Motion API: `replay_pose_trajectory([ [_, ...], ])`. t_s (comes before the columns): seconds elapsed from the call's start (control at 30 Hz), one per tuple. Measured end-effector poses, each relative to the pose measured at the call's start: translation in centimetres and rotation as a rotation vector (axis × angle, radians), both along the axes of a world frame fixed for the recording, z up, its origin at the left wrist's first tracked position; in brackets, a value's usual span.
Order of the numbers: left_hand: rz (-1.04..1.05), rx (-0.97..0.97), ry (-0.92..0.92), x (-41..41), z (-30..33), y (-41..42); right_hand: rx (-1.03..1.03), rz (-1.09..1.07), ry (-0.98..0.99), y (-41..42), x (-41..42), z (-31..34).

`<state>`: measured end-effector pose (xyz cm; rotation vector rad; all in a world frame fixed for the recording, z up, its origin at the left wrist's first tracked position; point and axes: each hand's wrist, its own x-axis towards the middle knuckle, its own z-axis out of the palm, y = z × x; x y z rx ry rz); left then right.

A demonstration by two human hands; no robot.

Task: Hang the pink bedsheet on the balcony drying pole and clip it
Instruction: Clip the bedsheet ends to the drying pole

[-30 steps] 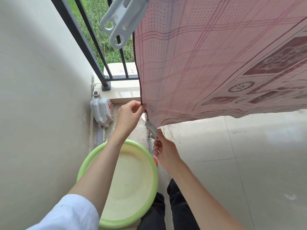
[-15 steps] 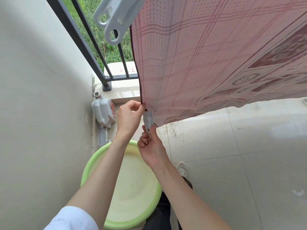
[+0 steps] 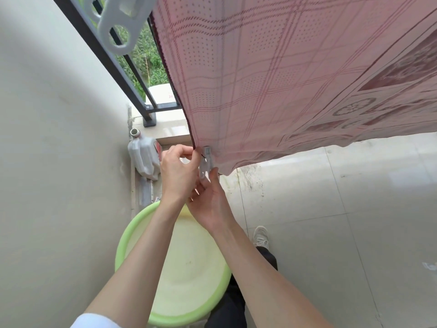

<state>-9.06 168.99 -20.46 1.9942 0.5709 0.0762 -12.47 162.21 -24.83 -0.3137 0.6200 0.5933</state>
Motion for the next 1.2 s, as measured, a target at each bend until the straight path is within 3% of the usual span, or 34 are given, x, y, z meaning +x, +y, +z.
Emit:
replay_pose_trajectory([
  [0.1,-0.022,-0.052,0.004,0.0,-0.6,0.1,-0.017,0.234,-0.091,-1.6,0.0,-1.3],
  [0.17,-0.051,-0.111,-0.043,0.2,-1.1,0.3,-0.059,0.270,-0.017,-3.4,0.2,-3.2],
  [0.33,-0.074,-0.230,-0.147,0.5,-2.2,0.3,-0.021,0.031,0.299,-6.1,2.0,-7.9],
  [0.5,-0.075,-0.235,-0.179,0.3,-2.8,0.1,0.254,-0.037,0.254,-4.0,4.8,-6.8],
  [0.63,-0.095,-0.229,-0.186,0.3,-2.5,0.2,0.182,-0.186,0.392,-2.5,5.5,-5.2],
  [0.73,-0.103,-0.220,-0.179,0.4,-2.4,0.2,0.254,-0.371,0.488,-3.6,4.3,-5.4],
  [0.9,-0.097,-0.219,-0.173,0.4,-2.5,0.0,-0.013,-0.325,0.369,-6.1,0.9,-6.5],
  [0.93,-0.090,-0.215,-0.171,0.5,-2.6,0.0,-0.105,-0.330,0.352,-6.4,0.3,-6.8],
  [0.97,-0.083,-0.211,-0.169,0.5,-2.6,0.0,-0.295,-0.189,0.335,-6.9,-0.4,-7.1],
  [1.0,-0.079,-0.207,-0.165,0.5,-2.7,0.0,-0.455,-0.141,0.409,-7.1,-0.5,-7.2],
  [1.13,-0.076,-0.201,-0.160,0.5,-2.7,-0.1,-0.368,-0.098,0.489,-7.6,-3.4,-9.3],
  [1.2,-0.078,-0.207,-0.161,0.4,-2.7,-0.1,-0.147,-0.236,0.680,-7.7,-3.9,-11.0],
])
